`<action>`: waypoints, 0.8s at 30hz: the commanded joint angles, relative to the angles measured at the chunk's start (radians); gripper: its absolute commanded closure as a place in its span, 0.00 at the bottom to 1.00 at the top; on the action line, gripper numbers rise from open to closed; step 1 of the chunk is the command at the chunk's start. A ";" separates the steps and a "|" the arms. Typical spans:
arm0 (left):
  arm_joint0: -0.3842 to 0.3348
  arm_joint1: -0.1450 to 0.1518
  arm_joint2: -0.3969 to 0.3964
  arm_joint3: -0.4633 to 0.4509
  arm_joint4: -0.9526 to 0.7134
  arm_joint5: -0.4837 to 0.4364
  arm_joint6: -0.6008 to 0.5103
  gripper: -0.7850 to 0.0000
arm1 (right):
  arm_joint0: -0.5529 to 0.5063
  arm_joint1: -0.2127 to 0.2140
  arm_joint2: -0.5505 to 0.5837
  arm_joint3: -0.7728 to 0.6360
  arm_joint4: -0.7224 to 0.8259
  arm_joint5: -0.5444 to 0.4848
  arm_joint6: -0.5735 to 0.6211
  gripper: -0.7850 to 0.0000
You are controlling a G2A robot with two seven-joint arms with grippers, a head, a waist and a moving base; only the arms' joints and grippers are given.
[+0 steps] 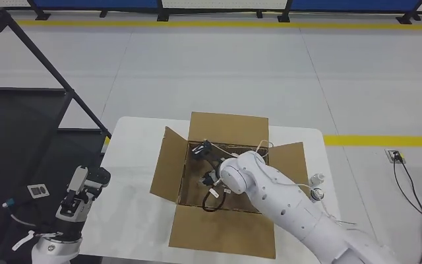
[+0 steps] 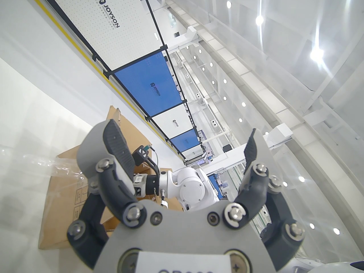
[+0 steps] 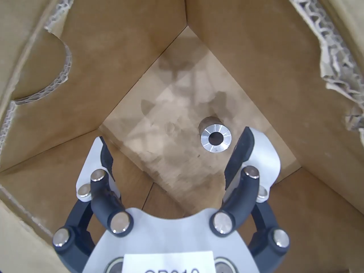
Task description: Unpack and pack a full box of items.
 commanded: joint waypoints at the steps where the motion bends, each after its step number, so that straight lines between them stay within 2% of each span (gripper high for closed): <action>1: 0.000 0.000 0.000 0.000 0.000 0.000 0.000 0.00 | 0.001 -0.006 0.012 0.055 0.014 0.019 -0.010 0.00; 7: 0.000 0.000 0.000 0.000 0.000 0.000 0.000 0.00 | 0.036 -0.038 0.027 0.248 0.086 -0.040 -0.040 0.00; 12: 0.000 0.000 0.000 0.000 0.000 0.000 0.000 0.00 | 0.059 -0.072 0.013 0.354 0.120 -0.090 -0.048 0.00; 15: 0.000 0.000 0.000 0.000 0.000 0.000 0.000 0.00 | 0.068 -0.091 0.005 0.400 0.131 -0.110 -0.060 0.38; 16: 0.000 0.000 0.000 0.000 0.000 0.000 0.000 0.00 | 0.071 -0.097 0.003 0.413 0.132 -0.114 -0.066 0.42; 17: 0.000 0.000 0.000 0.000 0.000 0.000 0.000 0.00 | 0.072 -0.102 0.000 0.425 0.133 -0.118 -0.071 0.51; 24: 0.000 0.000 0.000 0.000 0.000 0.000 0.000 0.00 | 0.081 -0.132 -0.009 0.475 0.132 -0.141 -0.096 0.53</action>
